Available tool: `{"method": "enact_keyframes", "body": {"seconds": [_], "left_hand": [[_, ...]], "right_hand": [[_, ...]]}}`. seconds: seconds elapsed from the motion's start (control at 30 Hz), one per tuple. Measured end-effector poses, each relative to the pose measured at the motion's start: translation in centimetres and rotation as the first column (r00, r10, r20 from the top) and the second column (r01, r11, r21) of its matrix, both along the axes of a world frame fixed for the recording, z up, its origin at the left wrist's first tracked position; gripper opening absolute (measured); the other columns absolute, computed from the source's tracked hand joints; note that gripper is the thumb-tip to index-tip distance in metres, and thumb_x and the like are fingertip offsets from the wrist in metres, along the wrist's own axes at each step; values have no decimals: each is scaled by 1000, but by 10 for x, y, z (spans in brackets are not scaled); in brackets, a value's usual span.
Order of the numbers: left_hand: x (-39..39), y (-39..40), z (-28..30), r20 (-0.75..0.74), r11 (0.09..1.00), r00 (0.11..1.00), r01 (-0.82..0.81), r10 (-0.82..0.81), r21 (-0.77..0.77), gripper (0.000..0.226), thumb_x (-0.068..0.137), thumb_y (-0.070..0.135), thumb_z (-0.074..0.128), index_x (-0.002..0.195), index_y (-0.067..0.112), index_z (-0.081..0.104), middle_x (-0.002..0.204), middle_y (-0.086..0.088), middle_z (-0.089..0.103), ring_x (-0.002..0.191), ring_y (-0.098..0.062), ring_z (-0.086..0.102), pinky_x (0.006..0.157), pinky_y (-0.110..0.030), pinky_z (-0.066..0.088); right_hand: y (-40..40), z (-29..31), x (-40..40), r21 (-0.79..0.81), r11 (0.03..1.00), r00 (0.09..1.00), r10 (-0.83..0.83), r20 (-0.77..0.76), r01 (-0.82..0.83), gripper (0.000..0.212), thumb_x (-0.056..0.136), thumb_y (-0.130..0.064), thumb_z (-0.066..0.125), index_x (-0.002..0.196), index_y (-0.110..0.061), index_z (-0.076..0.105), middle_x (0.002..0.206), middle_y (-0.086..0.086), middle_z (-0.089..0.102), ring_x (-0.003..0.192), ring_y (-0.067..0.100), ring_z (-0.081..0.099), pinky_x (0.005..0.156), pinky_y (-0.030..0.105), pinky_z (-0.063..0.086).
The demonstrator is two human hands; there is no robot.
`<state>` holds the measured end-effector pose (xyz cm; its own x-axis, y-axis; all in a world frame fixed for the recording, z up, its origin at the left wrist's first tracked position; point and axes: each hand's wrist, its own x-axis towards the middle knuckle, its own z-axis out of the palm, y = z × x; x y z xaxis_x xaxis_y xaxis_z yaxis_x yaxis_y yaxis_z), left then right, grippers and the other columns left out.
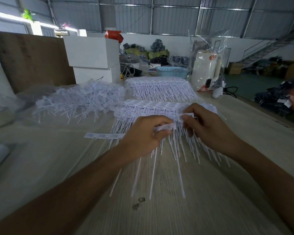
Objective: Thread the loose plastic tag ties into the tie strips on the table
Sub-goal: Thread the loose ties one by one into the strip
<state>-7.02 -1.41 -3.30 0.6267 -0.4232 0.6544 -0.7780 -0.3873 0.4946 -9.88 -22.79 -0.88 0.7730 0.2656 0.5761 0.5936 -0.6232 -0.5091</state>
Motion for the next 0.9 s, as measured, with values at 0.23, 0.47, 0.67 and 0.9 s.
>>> {"method": "enact_keyframes", "body": {"seconds": [0.23,0.47,0.67,0.9], "left_hand": [[-1,0,-1,13,1000,1000,-21,21,11,20,89,19,74,108,20,74,94,11,74,84,1,67,74,-23,52],[0,0,0,38,1000,999,-18,17,22,19,89,19,74,107,21,74,93,12,74,83,-1,67,72,-24,52],[-1,0,0,55,998,998,-20,17,54,16,90,18,73,105,19,74,86,11,72,71,-2,63,62,-20,47],[0,0,1,65,998,998,-26,22,62,13,91,20,71,104,19,73,84,7,70,70,-3,60,62,-21,43]], "right_hand": [[3,6,-6,-19,1000,991,-14,131,16,9,103,-23,50,109,-25,56,68,-8,59,53,8,53,53,11,35],[4,11,-13,41,999,1000,16,1,-16,66,99,-26,57,153,-34,21,62,6,60,45,8,53,45,14,41],[0,17,-13,-276,961,994,29,105,2,52,88,-57,51,126,-23,58,61,-7,55,53,11,50,50,20,33],[-3,12,-7,-193,979,996,70,53,-58,23,101,-39,51,121,-27,51,60,-3,59,49,14,56,48,32,45]]}}
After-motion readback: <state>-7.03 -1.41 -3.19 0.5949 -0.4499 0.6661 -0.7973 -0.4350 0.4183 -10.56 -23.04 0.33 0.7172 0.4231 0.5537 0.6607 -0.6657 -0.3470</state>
